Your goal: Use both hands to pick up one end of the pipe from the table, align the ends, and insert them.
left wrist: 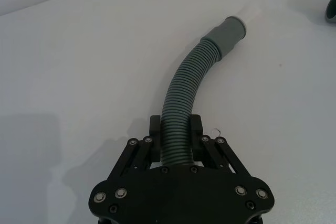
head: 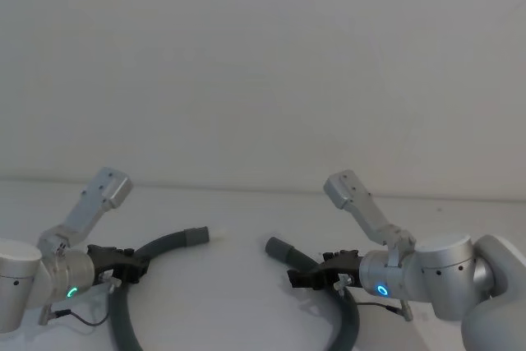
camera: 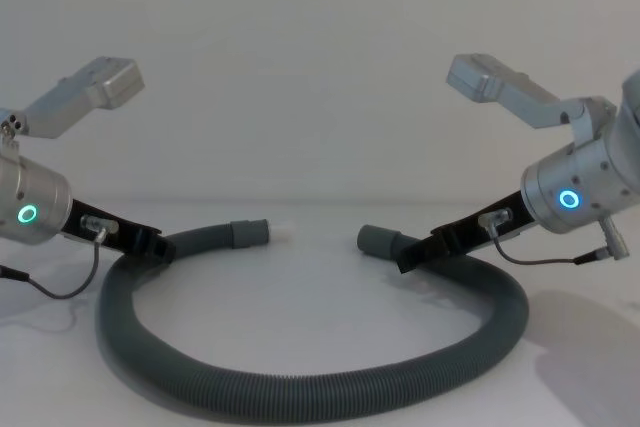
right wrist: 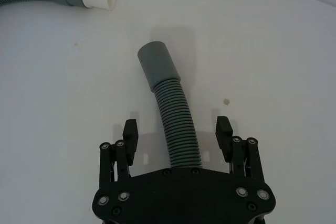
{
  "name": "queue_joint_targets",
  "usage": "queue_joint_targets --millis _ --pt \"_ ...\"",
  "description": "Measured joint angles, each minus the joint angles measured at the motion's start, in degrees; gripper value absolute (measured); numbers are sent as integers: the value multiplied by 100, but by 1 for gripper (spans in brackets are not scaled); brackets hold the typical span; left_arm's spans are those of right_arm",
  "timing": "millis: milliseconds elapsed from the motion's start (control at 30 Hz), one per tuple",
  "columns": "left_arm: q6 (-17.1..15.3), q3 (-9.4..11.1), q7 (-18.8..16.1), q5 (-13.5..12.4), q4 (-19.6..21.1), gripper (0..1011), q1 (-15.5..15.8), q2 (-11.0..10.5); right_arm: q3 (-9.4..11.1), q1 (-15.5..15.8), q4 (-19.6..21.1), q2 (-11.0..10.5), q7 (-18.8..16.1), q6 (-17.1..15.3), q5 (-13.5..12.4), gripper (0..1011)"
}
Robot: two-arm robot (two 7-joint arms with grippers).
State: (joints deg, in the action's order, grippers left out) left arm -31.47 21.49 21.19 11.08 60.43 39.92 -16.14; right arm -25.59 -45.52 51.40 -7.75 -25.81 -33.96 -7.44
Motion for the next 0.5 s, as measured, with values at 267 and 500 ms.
queue_joint_targets --millis 267,500 --pt "0 0 0 0 0 288 0 0 0 0 0 0 0 0 0 871" --pt "0 0 0 0 0 288 0 0 0 0 0 0 0 0 0 826"
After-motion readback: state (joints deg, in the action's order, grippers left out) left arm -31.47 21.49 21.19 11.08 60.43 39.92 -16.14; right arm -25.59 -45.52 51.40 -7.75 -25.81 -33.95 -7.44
